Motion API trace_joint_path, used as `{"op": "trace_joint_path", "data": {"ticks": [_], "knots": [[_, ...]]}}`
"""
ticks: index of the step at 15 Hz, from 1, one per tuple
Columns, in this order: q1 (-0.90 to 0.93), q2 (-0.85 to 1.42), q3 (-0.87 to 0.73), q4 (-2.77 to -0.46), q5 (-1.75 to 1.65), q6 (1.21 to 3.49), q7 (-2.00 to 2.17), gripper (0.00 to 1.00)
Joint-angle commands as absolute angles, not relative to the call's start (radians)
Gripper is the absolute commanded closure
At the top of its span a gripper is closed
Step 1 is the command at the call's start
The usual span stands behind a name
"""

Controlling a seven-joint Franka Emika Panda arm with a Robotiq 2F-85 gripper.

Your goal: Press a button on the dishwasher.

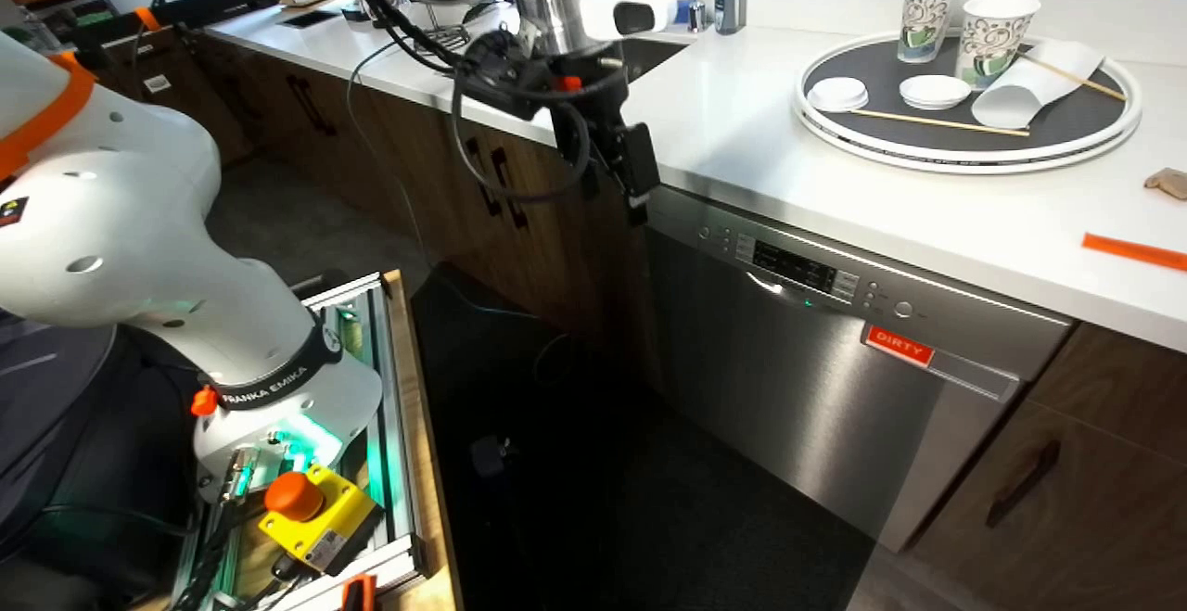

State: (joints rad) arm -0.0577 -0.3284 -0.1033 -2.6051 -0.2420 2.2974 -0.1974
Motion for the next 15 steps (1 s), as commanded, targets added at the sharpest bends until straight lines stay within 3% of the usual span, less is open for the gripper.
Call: {"op": "trace_joint_path", "data": {"ticks": [1,4,8,11,15], "knots": [[-0.075,-0.239,-0.207,-2.645,-0.158,2.478,-0.365,0.0],[0.058,-0.19,-0.365,-2.65,0.039,2.557,-0.621,0.0],[0.171,-0.151,-0.475,-2.611,0.209,2.489,-0.94,0.0],[0.057,-0.158,-0.362,-2.626,0.222,2.489,-0.949,0.0],[0.028,-0.115,-0.337,-2.597,0.246,2.469,-0.998,0.0]]}}
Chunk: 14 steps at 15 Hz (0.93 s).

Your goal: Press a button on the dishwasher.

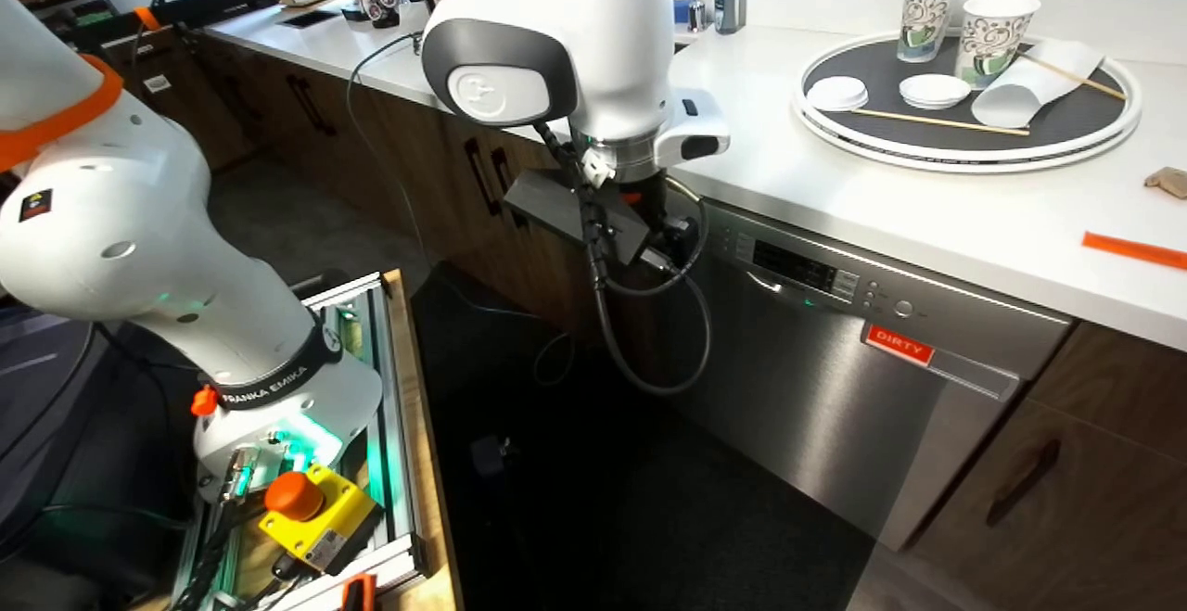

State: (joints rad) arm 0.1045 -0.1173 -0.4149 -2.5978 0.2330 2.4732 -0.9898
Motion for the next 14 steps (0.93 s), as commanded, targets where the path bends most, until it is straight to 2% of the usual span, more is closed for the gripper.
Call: {"op": "trace_joint_path", "data": {"ticks": [1,3,8,9,14], "knots": [[0.028,-0.111,-0.336,-2.595,0.246,2.469,-0.998,0.0],[0.017,-0.092,-0.328,-2.588,0.254,2.5,-0.978,0.0],[-0.058,0.013,-0.296,-2.573,0.355,2.756,-0.976,0.0],[-0.027,0.038,-0.332,-2.566,0.383,2.793,-0.991,0.0],[-0.046,0.149,-0.3,-2.501,0.603,2.882,-1.103,0.0]]}}
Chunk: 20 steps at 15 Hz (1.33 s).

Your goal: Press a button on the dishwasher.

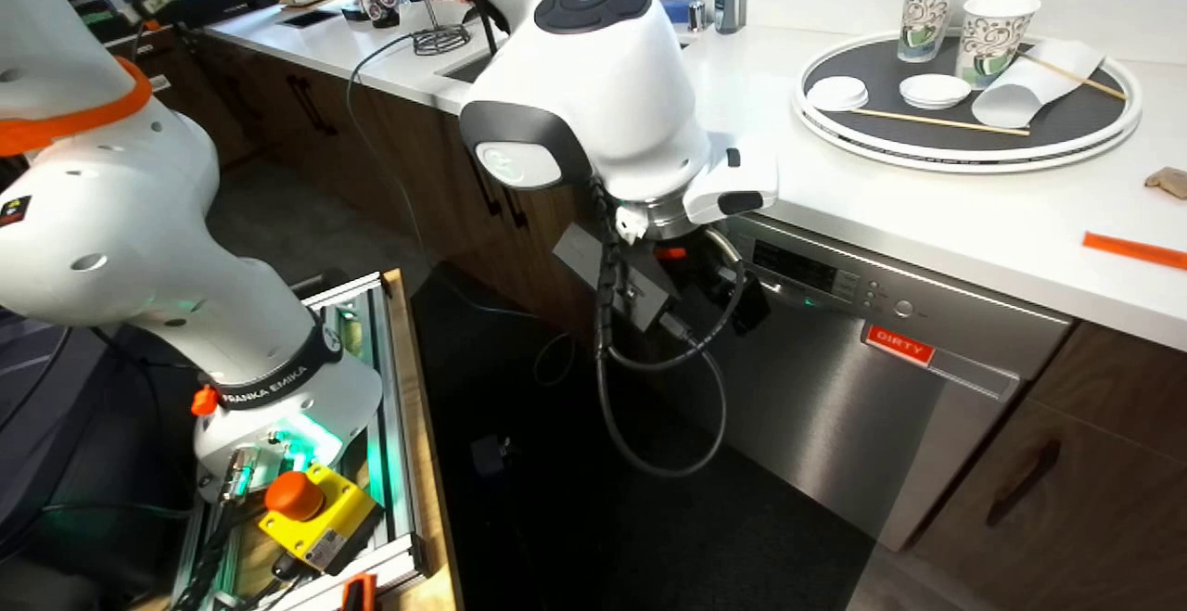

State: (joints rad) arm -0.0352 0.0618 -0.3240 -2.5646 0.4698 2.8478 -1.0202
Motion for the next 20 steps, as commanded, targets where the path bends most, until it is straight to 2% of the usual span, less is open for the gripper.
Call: {"op": "trace_joint_path", "data": {"ticks": [1,7,8,9,20], "knots": [[-0.054,0.168,-0.288,-2.48,0.656,2.88,-1.139,0.0],[-0.124,0.309,-0.217,-2.325,0.883,2.841,-1.342,0.0],[-0.134,0.33,-0.213,-2.307,0.89,2.82,-1.351,0.0],[-0.099,0.259,-0.235,-2.371,0.839,2.857,-1.291,0.0],[-0.196,0.413,-0.162,-2.205,0.945,2.836,-1.431,0.0]]}}
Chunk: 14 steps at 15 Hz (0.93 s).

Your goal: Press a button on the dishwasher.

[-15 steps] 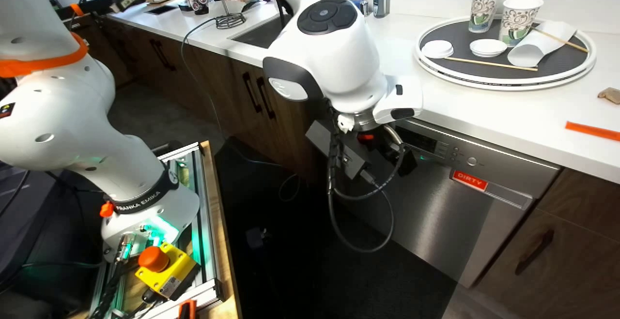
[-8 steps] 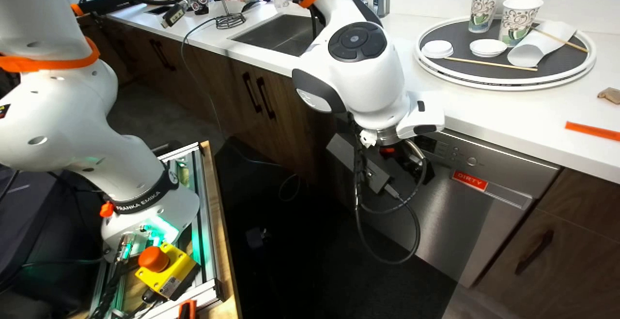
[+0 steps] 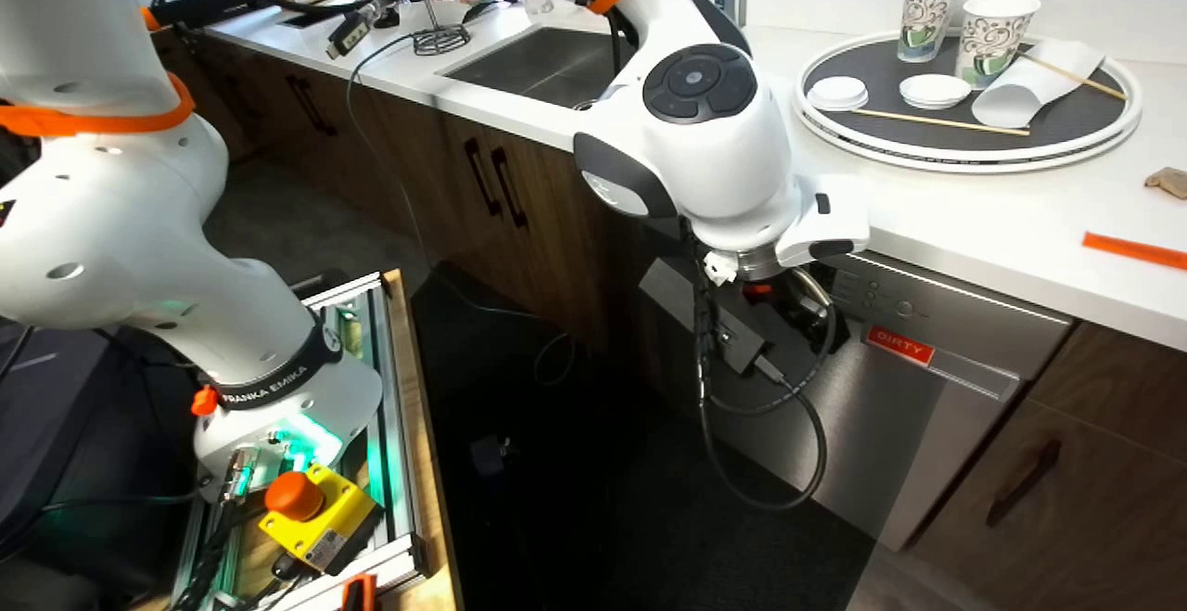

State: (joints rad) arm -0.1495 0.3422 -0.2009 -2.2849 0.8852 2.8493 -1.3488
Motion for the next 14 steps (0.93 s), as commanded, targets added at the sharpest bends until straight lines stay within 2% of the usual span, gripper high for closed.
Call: {"op": "trace_joint_path", "data": {"ticks": [1,3,4,7,12,13,14], "knots": [[-0.208,0.434,-0.15,-2.181,0.954,2.84,-1.454,0.04],[-0.234,0.471,-0.124,-2.135,0.973,2.833,-1.491,0.29],[-0.246,0.487,-0.109,-2.115,0.98,2.833,-1.513,0.31],[-0.273,0.539,-0.068,-2.054,0.992,2.839,-1.554,0.58],[-0.317,0.607,0.006,-1.967,1.01,2.838,-1.618,0.95],[-0.33,0.622,0.024,-1.947,1.017,2.836,-1.633,1.0],[-0.341,0.63,0.041,-1.934,1.026,2.835,-1.645,1.0]]}}
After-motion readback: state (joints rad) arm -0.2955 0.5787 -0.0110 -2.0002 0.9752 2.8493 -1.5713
